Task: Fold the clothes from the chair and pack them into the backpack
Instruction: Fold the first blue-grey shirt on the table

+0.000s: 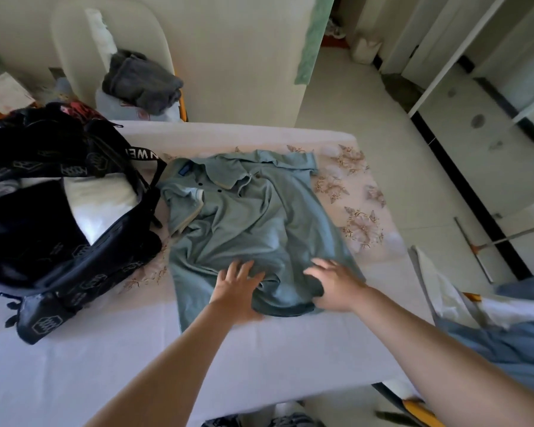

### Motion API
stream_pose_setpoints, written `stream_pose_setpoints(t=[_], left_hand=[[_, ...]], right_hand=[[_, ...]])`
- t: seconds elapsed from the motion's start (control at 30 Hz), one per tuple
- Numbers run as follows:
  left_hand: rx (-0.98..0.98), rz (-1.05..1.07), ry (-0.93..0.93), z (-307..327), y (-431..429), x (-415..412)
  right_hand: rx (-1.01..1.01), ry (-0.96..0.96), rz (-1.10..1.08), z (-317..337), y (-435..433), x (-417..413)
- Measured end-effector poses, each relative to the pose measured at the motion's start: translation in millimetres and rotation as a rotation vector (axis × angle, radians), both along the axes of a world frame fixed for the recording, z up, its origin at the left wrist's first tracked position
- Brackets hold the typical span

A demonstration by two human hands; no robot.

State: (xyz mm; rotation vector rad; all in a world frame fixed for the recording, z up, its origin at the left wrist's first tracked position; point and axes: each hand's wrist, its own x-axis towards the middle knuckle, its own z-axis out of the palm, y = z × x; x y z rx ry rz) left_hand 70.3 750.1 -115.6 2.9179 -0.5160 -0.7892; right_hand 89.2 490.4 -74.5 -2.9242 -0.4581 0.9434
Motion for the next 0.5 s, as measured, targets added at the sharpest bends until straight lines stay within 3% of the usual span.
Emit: stream_pose_setpoints(t=[0.07,0.17,0.23,0.3,0.4,0.5], left_hand=[[-0.088,0.049,-0.113,-10.0,0.4,-2.9],[-0.267,0.089,-0.36,-16.5,2.2,-3.1],[-0.22,0.111,-0.214,-5.2,1.1,-2.6],[-0.095,0.141,-0.014,13.5,-4.8,-2.0],[0.084,0.054,0.265,38.6,-15.4,-5.4],[0.136,0.059,0.591,54.0,-25.0,-14.6]], right_hand=[[-0.005,0.038,0.072,-14.5,6.6,-6.3],[0.084,-0.117,0.087,-34.0,3.8,-11.2],[0.168,-0.2,0.068,-39.7,-0.4,-10.5],[0.18,-0.158,0.084,-37.5,-4.9,-7.4],[0.136,0.051,0.097,-24.2,-9.4,-7.1],[0.048,0.423,0.151,-13.7,-18.2,-10.1]])
